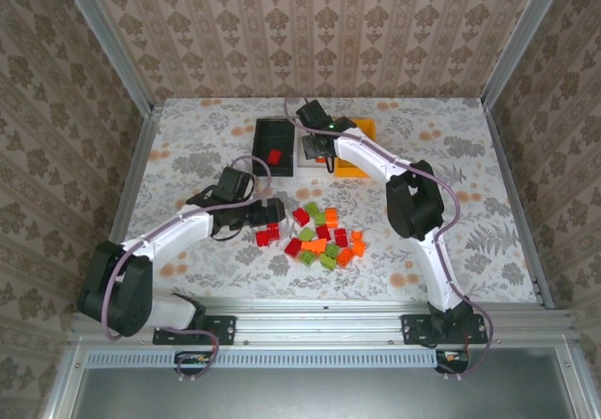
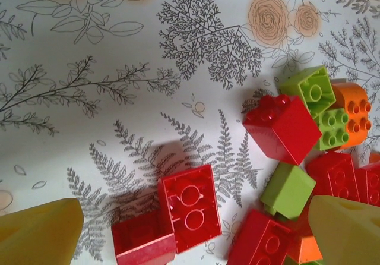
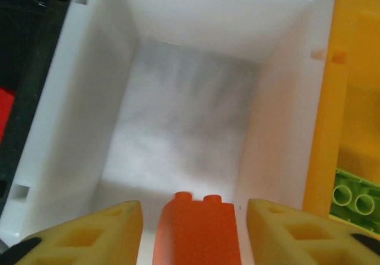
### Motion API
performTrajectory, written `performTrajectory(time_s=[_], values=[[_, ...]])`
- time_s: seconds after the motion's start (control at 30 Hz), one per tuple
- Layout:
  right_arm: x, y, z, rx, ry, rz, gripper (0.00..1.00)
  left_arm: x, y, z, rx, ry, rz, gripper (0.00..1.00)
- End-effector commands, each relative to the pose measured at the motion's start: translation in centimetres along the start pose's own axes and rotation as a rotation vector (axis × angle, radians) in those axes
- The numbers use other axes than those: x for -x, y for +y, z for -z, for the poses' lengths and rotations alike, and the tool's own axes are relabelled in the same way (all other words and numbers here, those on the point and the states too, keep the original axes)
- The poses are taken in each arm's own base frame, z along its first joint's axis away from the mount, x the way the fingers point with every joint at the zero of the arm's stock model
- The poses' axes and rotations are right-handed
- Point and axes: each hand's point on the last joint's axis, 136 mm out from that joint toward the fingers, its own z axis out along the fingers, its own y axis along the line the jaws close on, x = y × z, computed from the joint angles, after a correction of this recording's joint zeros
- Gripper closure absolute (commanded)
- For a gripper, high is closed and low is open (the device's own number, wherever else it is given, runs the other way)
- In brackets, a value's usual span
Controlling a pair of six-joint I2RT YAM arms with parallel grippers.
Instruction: Sort the legos into containers by color
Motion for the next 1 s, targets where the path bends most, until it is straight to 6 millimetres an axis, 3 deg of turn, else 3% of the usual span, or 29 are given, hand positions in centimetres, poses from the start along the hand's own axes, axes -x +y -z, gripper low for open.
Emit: performTrajectory(time_s=[0.0, 0.1, 0.2, 0.33, 0.43, 0.6, 0.7, 0.83, 0.97], values=[[1.2, 0.0, 2.9, 0.034, -0.023, 0.015, 0.48, -2.1, 1.7, 0.3, 0.09, 0.044, 0.02, 0.02], [2.1, -0.1, 5.2, 0.055, -0.065, -0.007, 0.46, -2.8, 1.6, 0.0, 0.1, 0.048, 0.025, 0.03], [1.7, -0.3, 7.1, 0.069, -0.088, -0.017, 0.46, -2.4, 0.3, -0.2, 0.076, 0.038, 0.025, 0.05], [-0.5, -2.9, 8.7, 0.021, -0.109, -0.061, 0.45, -1.3, -3.7, -0.8, -0.012, 0.026, 0.123, 0.1], [-2.8, -5.4, 9.1, 0.002, -0.104, -0.121, 0.45, -0.3, -5.2, -0.9, 0.027, -0.005, 0.193, 0.12], [-6.9, -7.7, 9.5, -0.009, -0.071, -0.159, 0.45, -0.8, -3.0, -0.8, 0.153, -0.017, 0.327, 0.17], [-8.7, -8.5, 9.8, -0.011, -0.057, -0.169, 0.45, -1.6, -1.7, -0.8, 0.205, -0.013, 0.311, 0.21], [-10.4, -8.7, 9.5, 0.007, -0.036, -0.181, 0.45, -2.9, 0.5, -0.1, 0.316, 0.0, 0.235, 0.22], [-11.3, -8.6, 9.2, 0.015, -0.025, -0.188, 0.45, -4.9, 2.2, -1.1, 0.33, 0.029, 0.192, 0.28]])
